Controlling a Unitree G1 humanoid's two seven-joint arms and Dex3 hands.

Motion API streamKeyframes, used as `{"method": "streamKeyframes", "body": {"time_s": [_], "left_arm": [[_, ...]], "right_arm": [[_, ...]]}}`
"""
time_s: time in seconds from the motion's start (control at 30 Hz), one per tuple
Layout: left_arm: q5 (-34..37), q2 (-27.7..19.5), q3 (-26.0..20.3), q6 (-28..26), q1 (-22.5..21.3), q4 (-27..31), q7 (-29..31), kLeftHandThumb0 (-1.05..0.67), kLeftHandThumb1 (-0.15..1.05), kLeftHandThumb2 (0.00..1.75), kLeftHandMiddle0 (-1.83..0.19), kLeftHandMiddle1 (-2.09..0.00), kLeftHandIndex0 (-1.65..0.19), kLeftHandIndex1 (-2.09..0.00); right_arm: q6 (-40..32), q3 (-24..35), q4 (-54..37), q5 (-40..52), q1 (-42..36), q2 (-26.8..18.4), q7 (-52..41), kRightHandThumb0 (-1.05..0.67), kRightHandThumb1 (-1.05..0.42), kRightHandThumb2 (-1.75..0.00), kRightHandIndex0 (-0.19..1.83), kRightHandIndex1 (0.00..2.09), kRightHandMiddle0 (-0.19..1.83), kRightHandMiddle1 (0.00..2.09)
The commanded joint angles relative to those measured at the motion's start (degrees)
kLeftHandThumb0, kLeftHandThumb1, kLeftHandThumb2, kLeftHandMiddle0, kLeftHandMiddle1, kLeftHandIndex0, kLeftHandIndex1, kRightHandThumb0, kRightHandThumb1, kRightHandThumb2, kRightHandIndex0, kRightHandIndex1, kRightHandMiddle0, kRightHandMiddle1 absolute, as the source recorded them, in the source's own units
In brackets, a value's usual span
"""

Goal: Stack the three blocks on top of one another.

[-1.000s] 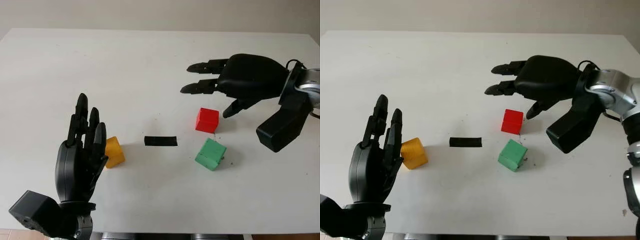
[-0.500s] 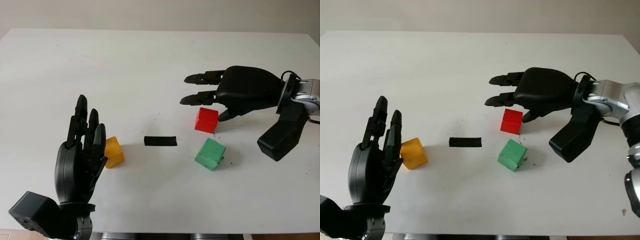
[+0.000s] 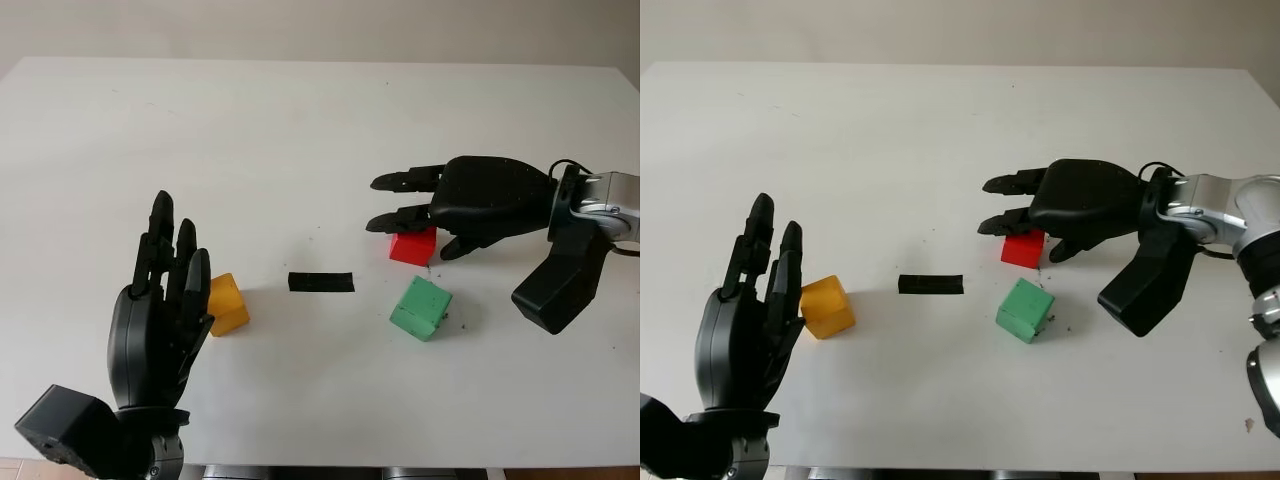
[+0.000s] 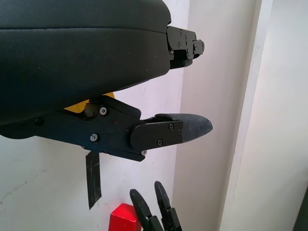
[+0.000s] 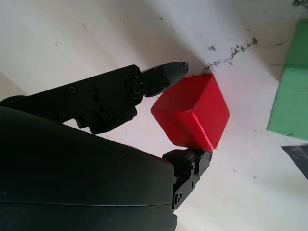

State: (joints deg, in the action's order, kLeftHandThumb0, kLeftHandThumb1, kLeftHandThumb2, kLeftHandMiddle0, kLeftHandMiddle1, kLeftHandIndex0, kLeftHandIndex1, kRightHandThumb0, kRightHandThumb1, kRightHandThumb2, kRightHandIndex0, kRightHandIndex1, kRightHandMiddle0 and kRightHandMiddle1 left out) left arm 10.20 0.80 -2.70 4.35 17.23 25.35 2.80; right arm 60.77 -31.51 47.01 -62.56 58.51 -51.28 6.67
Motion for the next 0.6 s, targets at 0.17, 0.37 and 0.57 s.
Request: {"method": "streamKeyframes", "body": {"time_s": [0.17,0.37,0.57], "left_arm": [[0.1,-0.3,0.2,-0.4,0.2,0.9,0.2,-0.48,1.05,0.45,0.01,-0.05,0.01,-0.05],[-0.5,-0.4,0.2,0.1,0.7,1.0,0.2,-0.48,1.05,0.44,0.00,-0.06,0.01,-0.05],[0.0,0.2,0.3,-0.2,1.5,1.5,-0.1,-0.48,1.05,0.43,-0.01,-0.06,0.00,-0.06]], "right_arm": [[-1.3,-0.1,1.0,0.3,0.4,-0.3,1.5,-0.35,-0.92,-0.04,0.09,0.04,0.35,0.07],[-2.2,-2.4,3.0,-2.8,0.6,1.0,9.4,-0.28,-0.97,-0.06,0.14,0.07,0.47,0.13],[-2.8,-4.8,5.7,-4.9,1.7,1.9,16.3,-0.34,-0.98,-0.06,0.22,0.09,0.74,0.31]]}}
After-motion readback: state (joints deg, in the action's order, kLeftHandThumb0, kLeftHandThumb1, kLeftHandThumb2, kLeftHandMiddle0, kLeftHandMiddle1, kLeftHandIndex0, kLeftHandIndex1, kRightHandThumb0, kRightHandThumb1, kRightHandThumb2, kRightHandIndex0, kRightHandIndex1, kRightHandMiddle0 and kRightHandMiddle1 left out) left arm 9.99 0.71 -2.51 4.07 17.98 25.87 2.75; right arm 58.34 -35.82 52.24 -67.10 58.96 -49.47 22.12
